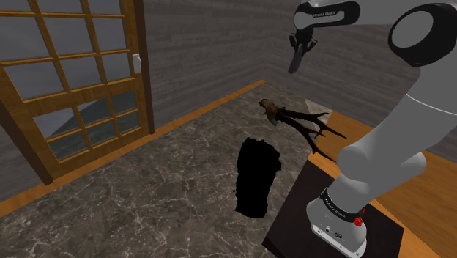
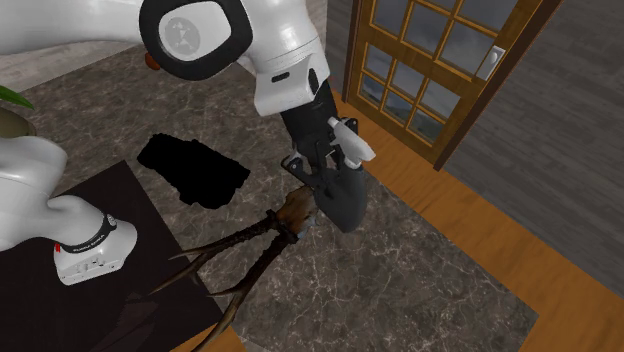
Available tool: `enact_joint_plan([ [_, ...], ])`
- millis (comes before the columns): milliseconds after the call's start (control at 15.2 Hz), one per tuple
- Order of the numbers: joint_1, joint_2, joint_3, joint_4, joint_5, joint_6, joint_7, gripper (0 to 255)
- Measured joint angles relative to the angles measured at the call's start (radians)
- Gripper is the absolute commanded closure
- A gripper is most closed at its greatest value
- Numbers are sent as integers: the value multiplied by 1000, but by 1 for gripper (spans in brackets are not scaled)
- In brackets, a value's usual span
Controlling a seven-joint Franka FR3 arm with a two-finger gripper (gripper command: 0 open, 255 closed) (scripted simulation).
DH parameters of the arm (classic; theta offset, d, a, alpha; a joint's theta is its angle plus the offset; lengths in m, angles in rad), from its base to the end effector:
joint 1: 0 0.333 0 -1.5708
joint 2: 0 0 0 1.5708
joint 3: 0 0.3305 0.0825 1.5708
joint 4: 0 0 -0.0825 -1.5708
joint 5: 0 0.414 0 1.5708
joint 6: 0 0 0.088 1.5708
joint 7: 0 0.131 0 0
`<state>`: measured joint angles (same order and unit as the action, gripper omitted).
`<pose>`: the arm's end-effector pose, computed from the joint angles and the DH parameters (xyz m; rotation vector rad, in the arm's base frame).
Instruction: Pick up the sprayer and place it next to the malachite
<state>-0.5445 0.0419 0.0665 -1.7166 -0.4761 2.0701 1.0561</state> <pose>0.5560 -0.3264 0.5738 2.1223 -1.7331 0.5903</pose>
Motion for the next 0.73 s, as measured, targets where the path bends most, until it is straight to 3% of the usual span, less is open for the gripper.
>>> enact_joint_plan([
  [264, 1, 1, 1, 52, 11, -46, -24, 255],
  [726, 58, -118, 60, -63, -5, -101, 83, 255],
])
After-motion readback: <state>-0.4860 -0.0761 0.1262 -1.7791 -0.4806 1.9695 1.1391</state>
